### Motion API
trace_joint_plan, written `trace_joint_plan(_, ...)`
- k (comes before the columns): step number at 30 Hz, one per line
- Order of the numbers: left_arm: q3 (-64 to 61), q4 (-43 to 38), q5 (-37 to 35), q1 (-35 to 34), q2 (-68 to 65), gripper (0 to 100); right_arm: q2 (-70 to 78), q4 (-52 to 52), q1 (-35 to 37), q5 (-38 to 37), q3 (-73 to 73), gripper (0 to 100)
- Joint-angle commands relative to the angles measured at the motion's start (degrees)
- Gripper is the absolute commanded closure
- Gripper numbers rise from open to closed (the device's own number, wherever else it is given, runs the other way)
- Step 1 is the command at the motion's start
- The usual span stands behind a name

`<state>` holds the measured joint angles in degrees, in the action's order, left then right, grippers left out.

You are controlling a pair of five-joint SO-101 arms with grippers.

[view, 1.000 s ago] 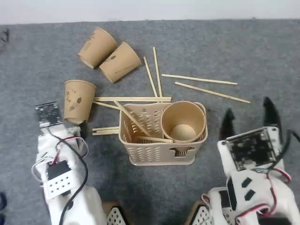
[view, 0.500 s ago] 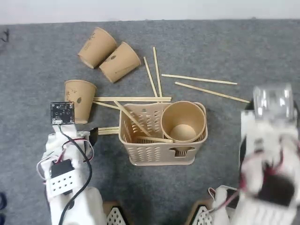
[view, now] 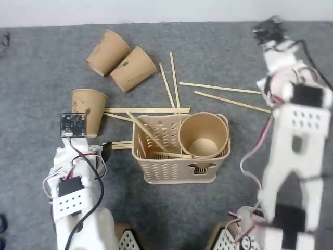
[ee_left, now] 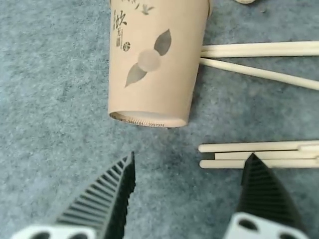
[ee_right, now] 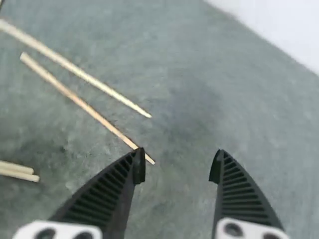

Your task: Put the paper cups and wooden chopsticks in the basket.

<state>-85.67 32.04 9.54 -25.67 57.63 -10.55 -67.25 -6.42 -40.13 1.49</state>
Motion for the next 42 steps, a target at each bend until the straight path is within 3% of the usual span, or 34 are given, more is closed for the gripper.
trace_joint_plan(1,1.80,0.00,1.93,0.35,1.14,67,8.48,1.27,1.01,-6.51,-7.91,77.2)
trace_joint_plan(7,1.63,-0.09,2.29,0.35,1.14,67,26.95,-0.48,1.01,-18.73,-20.40,77.2)
trace_joint_plan(12,0.48,-2.29,2.37,0.35,1.14,67,42.95,-5.05,2.59,-20.04,-33.93,77.2)
trace_joint_plan(18,0.40,-2.29,2.37,0.35,1.14,67,56.84,-13.14,6.64,-27.60,-48.00,77.2)
trace_joint_plan(26,0.40,-2.37,2.37,0.35,1.14,67,65.71,-24.75,9.01,-32.79,-65.41,77.2)
trace_joint_plan(42,0.40,-2.37,2.37,0.35,1.14,67,76.97,-21.49,10.07,-35.87,-73.14,77.9)
